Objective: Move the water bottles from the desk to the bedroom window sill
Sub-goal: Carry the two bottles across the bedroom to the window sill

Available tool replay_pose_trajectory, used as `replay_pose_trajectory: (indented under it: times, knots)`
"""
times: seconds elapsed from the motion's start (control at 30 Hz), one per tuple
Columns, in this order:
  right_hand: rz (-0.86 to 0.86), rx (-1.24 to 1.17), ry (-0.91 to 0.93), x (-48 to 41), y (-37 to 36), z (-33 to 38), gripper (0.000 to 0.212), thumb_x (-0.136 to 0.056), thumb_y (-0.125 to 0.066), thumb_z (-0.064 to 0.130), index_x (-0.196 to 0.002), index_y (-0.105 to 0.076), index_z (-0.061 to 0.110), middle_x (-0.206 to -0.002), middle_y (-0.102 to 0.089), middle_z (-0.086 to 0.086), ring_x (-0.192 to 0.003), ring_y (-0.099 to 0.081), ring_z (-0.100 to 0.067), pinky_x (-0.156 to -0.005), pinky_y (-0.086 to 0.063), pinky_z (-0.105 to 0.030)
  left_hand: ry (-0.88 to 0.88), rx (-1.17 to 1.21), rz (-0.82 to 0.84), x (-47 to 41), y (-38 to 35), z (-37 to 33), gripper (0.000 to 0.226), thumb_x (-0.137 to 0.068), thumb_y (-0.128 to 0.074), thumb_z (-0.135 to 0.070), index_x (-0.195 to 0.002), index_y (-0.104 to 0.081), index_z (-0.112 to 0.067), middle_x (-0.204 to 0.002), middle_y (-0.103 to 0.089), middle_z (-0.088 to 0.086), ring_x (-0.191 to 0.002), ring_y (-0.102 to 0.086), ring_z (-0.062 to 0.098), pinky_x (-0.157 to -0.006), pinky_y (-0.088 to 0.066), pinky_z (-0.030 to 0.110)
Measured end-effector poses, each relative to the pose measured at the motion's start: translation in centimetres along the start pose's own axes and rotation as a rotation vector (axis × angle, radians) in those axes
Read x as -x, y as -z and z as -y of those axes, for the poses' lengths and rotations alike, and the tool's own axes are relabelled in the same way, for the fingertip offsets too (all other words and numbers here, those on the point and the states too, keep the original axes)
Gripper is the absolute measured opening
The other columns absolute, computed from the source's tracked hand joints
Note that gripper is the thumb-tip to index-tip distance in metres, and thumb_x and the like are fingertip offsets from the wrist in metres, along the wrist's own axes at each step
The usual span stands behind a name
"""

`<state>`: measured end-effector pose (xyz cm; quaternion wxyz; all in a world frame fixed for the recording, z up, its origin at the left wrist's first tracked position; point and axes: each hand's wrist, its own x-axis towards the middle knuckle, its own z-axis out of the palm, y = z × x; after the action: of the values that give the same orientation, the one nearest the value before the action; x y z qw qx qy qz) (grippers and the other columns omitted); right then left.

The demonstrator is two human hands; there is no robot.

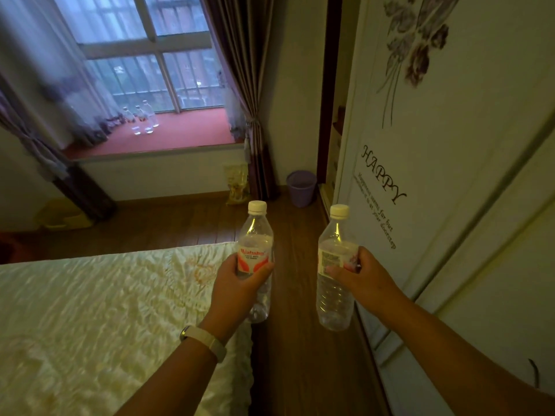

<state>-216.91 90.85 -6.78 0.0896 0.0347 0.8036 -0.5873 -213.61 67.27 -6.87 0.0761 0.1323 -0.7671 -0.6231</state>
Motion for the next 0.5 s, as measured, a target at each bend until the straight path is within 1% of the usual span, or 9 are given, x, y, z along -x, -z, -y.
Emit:
replay_pose_trajectory:
  times: [0.07, 0.2, 0.23, 0.3, 0.37, 0.4, 0.5]
  knots:
    - [0.006, -0.014, 0.0, -2.3, 0.1, 0.4, 0.05, -0.082, -0.076, 0.028, -0.126, -0.054, 0.019, -0.112, -0.065, 0.0, -0.104, -0.065, -0.019, -0.089, -0.057, -0.04, 0.009, -0.005, -0.008, -1.9, -0.4, -0.2, 0.028, -0.083, -0.076, -0.026, -0.107, -0.062, -0.024, -0.099, -0.071, -0.003, -0.089, -0.069, 0.01, -0.074, -0.056, 0.027]
    - [0.046, -0.029, -0.022, -7.2, 0.2, 0.2, 0.052, -0.083, -0.076, 0.029, -0.129, -0.051, 0.021, -0.115, -0.064, 0.0, -0.104, -0.063, -0.017, -0.088, -0.056, -0.039, 0.034, -0.034, -0.044, -6.0, -1.7, 0.0, 0.029, -0.083, -0.076, -0.025, -0.109, -0.062, -0.022, -0.099, -0.07, -0.003, -0.089, -0.068, 0.009, -0.071, -0.054, 0.023]
    - [0.055, -0.034, -0.027, -8.8, 0.3, 0.0, 0.053, -0.083, -0.076, 0.029, -0.129, -0.051, 0.021, -0.115, -0.063, 0.001, -0.103, -0.063, -0.016, -0.086, -0.056, -0.036, 0.039, -0.043, -0.051, -7.3, -2.1, 0.1, 0.027, -0.084, -0.076, -0.025, -0.107, -0.062, -0.023, -0.099, -0.07, -0.004, -0.088, -0.068, 0.008, -0.071, -0.054, 0.023]
    - [0.061, -0.053, -0.032, -12.2, 0.5, -0.1, 0.051, -0.084, -0.075, 0.028, -0.128, -0.051, 0.021, -0.113, -0.063, 0.002, -0.101, -0.062, -0.012, -0.078, -0.054, -0.027, 0.049, -0.053, -0.052, -10.1, -3.3, 0.0, 0.023, -0.084, -0.075, -0.025, -0.102, -0.061, -0.028, -0.098, -0.07, -0.004, -0.088, -0.068, 0.008, -0.075, -0.057, 0.029]
    - [0.073, -0.069, -0.041, -15.8, 0.9, 0.1, 0.048, -0.084, -0.075, 0.026, -0.126, -0.052, 0.021, -0.112, -0.063, 0.002, -0.098, -0.062, -0.011, -0.073, -0.052, -0.024, 0.066, -0.061, -0.051, -12.9, -4.7, -0.3, 0.021, -0.084, -0.075, -0.026, -0.1, -0.06, -0.03, -0.098, -0.07, -0.003, -0.089, -0.068, 0.01, -0.076, -0.058, 0.032]
    - [0.083, -0.075, -0.045, -17.6, 1.1, 0.2, 0.048, -0.084, -0.075, 0.026, -0.126, -0.052, 0.021, -0.112, -0.064, 0.001, -0.099, -0.063, -0.012, -0.074, -0.053, -0.025, 0.073, -0.058, -0.057, -14.3, -5.5, -0.5, 0.021, -0.084, -0.075, -0.027, -0.101, -0.061, -0.028, -0.098, -0.071, -0.002, -0.088, -0.069, 0.011, -0.073, -0.058, 0.032]
    - [0.129, -0.078, -0.052, -23.1, 2.0, 1.0, 0.054, -0.083, -0.076, 0.029, -0.13, -0.051, 0.021, -0.116, -0.064, -0.001, -0.105, -0.063, -0.018, -0.087, -0.056, -0.037, 0.083, -0.048, -0.09, -18.6, -7.6, -1.5, 0.029, -0.084, -0.075, -0.028, -0.11, -0.065, -0.018, -0.098, -0.072, 0.001, -0.085, -0.07, 0.011, -0.066, -0.054, 0.026]
